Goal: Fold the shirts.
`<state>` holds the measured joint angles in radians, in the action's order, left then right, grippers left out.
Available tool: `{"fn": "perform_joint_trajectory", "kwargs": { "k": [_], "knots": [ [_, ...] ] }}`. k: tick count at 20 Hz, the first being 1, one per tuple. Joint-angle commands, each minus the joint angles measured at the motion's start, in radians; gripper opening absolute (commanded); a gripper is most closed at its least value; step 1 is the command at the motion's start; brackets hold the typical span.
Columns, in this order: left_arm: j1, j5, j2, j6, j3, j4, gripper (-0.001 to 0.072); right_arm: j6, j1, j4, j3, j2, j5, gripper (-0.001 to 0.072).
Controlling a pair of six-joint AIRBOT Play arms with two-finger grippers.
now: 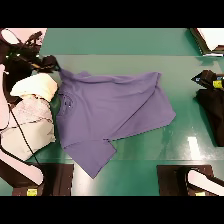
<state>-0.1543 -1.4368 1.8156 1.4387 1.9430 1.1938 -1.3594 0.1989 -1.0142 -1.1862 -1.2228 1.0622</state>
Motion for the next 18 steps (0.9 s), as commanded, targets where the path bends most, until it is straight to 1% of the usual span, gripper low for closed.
{"fn": "perform_joint_trajectory", "kwargs": {
  "k": [1,2,4,6,8,9,13,15,18],
  "knots": [
    [-0.069,-0.185,-0.023,0.025,-0.007,0.060,0.0553,0.002,0.000,0.000,0.002,0.002,0.010,0.0449],
    [-0.082,-0.182,-0.055,0.029,-0.034,0.063,0.0553,0.014,0.000,-0.002,0.002,0.002,0.014,0.0449],
    [-0.087,-0.130,-0.134,0.028,-0.110,0.088,0.0553,0.033,0.000,-0.007,0.002,-0.001,0.031,0.0449],
    [-0.087,-0.105,-0.198,0.028,-0.180,0.097,0.0552,0.055,0.000,-0.007,0.002,-0.033,0.095,0.0449],
    [-0.087,-0.100,-0.255,0.028,-0.257,0.096,0.0553,0.101,-0.002,-0.005,0.002,-0.109,0.188,0.0450],
    [-0.087,-0.088,-0.285,0.028,-0.297,0.093,0.0552,0.120,-0.006,-0.006,0.002,-0.153,0.208,0.0449],
    [-0.087,-0.021,-0.403,0.029,-0.434,0.074,0.0553,0.181,-0.018,0.039,0.000,-0.326,0.198,0.0451],
    [-0.087,-0.016,-0.436,0.028,-0.458,0.061,0.0553,0.192,-0.033,0.064,-0.017,-0.407,0.203,0.0453],
    [-0.087,-0.017,-0.448,0.028,-0.459,0.027,0.0552,0.216,-0.068,0.106,-0.089,-0.508,0.267,0.0453]
  ]
}}
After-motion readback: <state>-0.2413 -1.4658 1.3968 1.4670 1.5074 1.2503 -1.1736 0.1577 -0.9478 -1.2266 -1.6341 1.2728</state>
